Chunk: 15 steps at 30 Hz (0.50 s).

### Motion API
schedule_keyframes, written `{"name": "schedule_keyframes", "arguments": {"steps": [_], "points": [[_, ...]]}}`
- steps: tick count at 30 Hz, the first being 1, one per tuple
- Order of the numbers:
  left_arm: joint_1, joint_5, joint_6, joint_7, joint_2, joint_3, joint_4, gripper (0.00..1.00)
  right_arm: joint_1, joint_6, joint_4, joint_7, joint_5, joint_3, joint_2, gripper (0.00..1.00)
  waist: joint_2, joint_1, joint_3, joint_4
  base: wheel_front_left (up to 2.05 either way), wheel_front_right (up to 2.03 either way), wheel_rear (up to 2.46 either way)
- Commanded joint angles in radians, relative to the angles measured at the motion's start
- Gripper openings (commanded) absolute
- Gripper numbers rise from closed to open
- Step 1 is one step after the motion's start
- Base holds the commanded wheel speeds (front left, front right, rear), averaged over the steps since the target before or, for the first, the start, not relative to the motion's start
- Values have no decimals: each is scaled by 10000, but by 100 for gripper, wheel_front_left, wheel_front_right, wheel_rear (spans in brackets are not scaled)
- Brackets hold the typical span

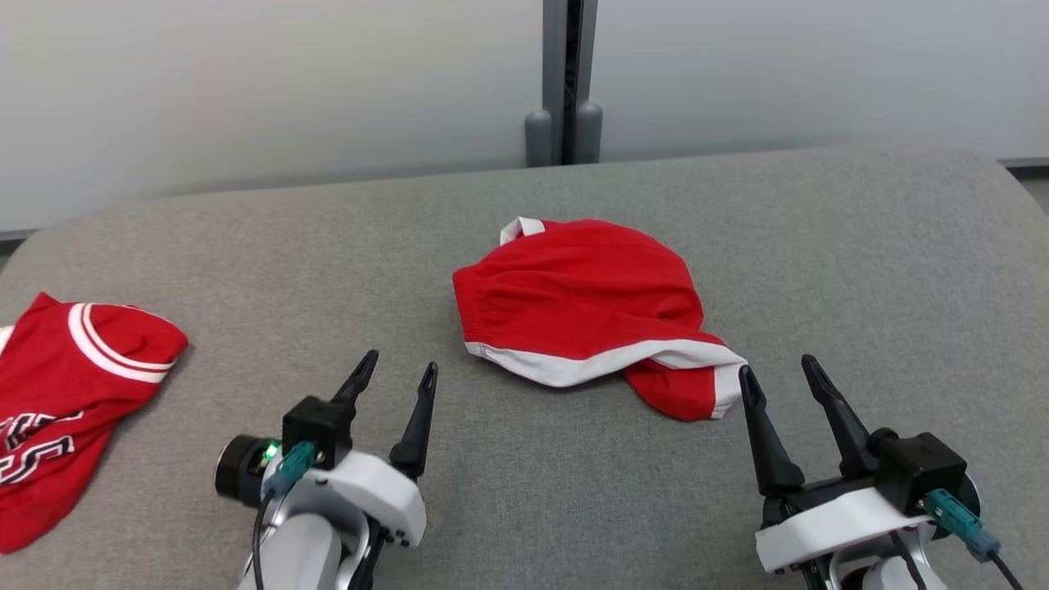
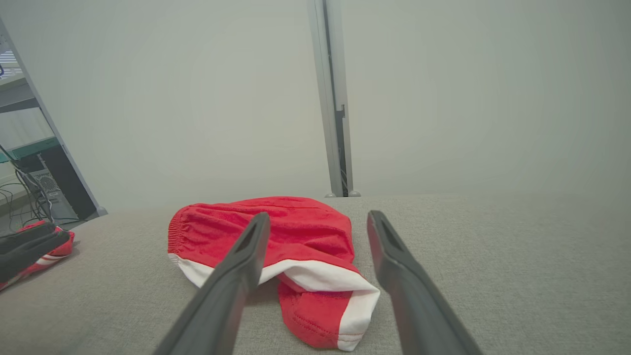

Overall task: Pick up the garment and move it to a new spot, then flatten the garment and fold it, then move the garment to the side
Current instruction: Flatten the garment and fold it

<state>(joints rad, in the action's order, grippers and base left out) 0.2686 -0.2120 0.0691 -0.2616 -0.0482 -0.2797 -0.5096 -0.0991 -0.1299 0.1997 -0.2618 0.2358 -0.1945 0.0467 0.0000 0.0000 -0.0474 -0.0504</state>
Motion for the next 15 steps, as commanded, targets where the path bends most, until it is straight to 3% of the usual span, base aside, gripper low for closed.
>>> {"name": "schedule_keyframes", "arguments": {"steps": [1, 15], "points": [[394, -63, 70, -32, -41, -109, -372, 100, -133, -15, -71, -66, -40, 53, 73, 100, 0, 0, -278, -191, 0, 0, 0], [3228, -1009, 271, -12, -42, -1420, -3796, 100, -863, -15, -236, -66, -16, 28, 67, 100, 0, 0, -1564, -1003, 0, 0, 0]]}}
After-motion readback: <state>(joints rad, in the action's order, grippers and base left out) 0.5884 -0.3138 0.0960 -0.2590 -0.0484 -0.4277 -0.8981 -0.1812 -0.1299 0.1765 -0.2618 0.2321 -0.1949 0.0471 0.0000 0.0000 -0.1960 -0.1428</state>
